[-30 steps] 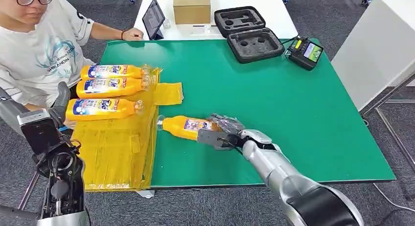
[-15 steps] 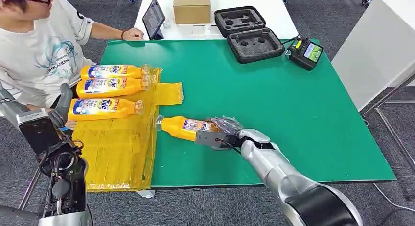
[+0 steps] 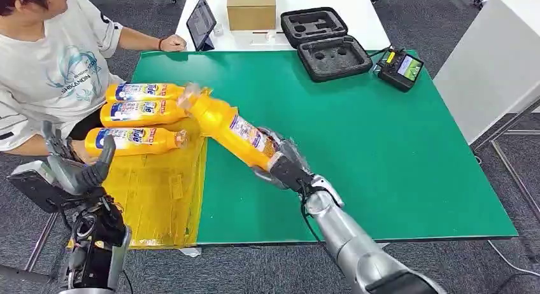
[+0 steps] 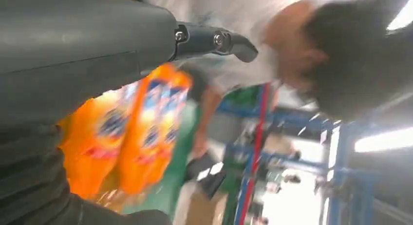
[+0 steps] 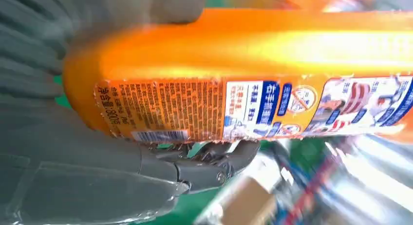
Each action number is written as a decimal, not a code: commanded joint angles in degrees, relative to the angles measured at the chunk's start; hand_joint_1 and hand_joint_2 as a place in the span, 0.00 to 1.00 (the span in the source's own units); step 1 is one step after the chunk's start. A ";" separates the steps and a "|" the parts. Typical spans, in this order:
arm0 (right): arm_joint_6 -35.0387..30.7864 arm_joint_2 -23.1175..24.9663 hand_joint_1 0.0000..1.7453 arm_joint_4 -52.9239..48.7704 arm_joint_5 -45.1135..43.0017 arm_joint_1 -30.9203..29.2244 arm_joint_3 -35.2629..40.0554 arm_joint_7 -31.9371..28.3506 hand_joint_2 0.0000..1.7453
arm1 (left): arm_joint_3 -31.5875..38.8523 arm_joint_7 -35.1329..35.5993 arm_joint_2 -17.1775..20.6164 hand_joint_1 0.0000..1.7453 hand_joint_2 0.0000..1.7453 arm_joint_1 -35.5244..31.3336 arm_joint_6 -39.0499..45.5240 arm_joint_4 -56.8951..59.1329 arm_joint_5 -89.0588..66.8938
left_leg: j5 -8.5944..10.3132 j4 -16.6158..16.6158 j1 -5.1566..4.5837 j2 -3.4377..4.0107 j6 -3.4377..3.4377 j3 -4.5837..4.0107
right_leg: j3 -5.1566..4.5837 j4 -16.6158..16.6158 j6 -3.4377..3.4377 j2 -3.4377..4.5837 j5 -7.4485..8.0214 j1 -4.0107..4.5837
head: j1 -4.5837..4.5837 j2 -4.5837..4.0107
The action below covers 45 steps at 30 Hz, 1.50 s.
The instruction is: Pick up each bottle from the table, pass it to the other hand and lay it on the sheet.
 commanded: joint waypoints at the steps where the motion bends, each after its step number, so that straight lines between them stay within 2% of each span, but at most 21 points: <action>1: -10.20 -0.48 1.00 -23.67 -5.02 8.85 3.39 -0.09 1.00 | 1.74 1.25 1.42 0.00 1.00 1.78 -5.34 8.17 7.51 | -0.11 -0.07 -0.04 0.02 -0.09 0.15 | 0.09 -0.03 -0.01 0.08 -0.06 -0.04 | -0.02 0.00; 2: -13.17 -0.42 1.00 -25.95 -7.57 9.64 4.17 -0.09 1.00 | 0.86 1.59 1.30 0.00 1.00 2.53 -6.47 6.39 8.04 | -0.22 -0.04 -0.02 -0.02 -0.11 0.35 | 0.30 -0.01 -0.03 0.06 -0.18 -0.04 | -0.02 0.00; 5: -14.11 -0.86 1.00 -24.41 -9.40 9.50 5.17 -0.09 1.00 | -0.38 4.22 1.19 0.00 1.00 2.98 -6.63 3.02 8.40 | -0.13 -0.01 -0.01 -0.09 -0.09 0.09 | 0.07 0.01 -0.02 -0.03 -0.10 -0.03 | 0.00 0.00; 9: -11.15 -1.36 1.00 -15.87 -10.74 7.74 5.88 -0.09 1.00 | -4.89 9.80 1.23 0.00 1.00 4.84 -12.72 0.13 10.89 | -0.21 0.03 0.04 -0.04 -0.11 0.23 | 0.23 0.00 -0.04 0.05 -0.14 0.02 | -0.02 0.00; 13: -11.17 -1.26 1.00 -15.47 -10.79 7.95 6.30 -0.09 1.00 | -5.45 9.72 0.81 0.00 1.00 5.09 -12.69 -0.22 10.85 | -0.17 -0.03 0.02 -0.10 -0.11 0.22 | 0.21 -0.04 -0.03 -0.01 -0.11 0.00 | -0.02 0.00; 17: -5.80 -0.01 1.00 -10.23 -14.89 7.02 6.10 -0.09 1.00 | -11.07 14.47 1.88 0.00 1.00 6.33 -20.17 -1.91 13.06 | -0.17 -0.03 0.01 -0.04 -0.10 0.21 | 0.19 -0.05 -0.02 0.04 -0.10 0.00 | 0.00 0.00; 23: -2.39 1.74 1.00 -4.78 -16.26 5.29 7.14 -0.09 1.00 | -14.91 16.68 2.27 0.00 1.00 6.88 -25.15 -3.01 14.57 | -0.18 -0.02 0.01 0.02 -0.09 0.17 | 0.16 -0.04 -0.02 0.09 -0.08 0.01 | 0.00 0.00; 31: -1.79 3.67 1.00 -0.61 -15.50 4.20 9.09 -0.09 1.00 | -20.62 18.50 2.78 0.00 1.00 5.91 -30.35 -3.63 12.78 | -0.16 -0.02 0.01 -0.01 -0.11 0.15 | 0.13 -0.02 -0.03 0.07 -0.08 0.01 | -0.02 0.00; 45: -1.63 5.22 1.00 4.33 -11.93 2.72 12.32 -0.09 1.00 | -23.68 19.51 2.74 0.00 1.00 3.11 -32.10 -0.84 12.12 | -0.10 -0.04 -0.02 -0.05 -0.09 0.07 | 0.06 -0.03 -0.02 0.02 -0.05 -0.02 | -0.02 0.00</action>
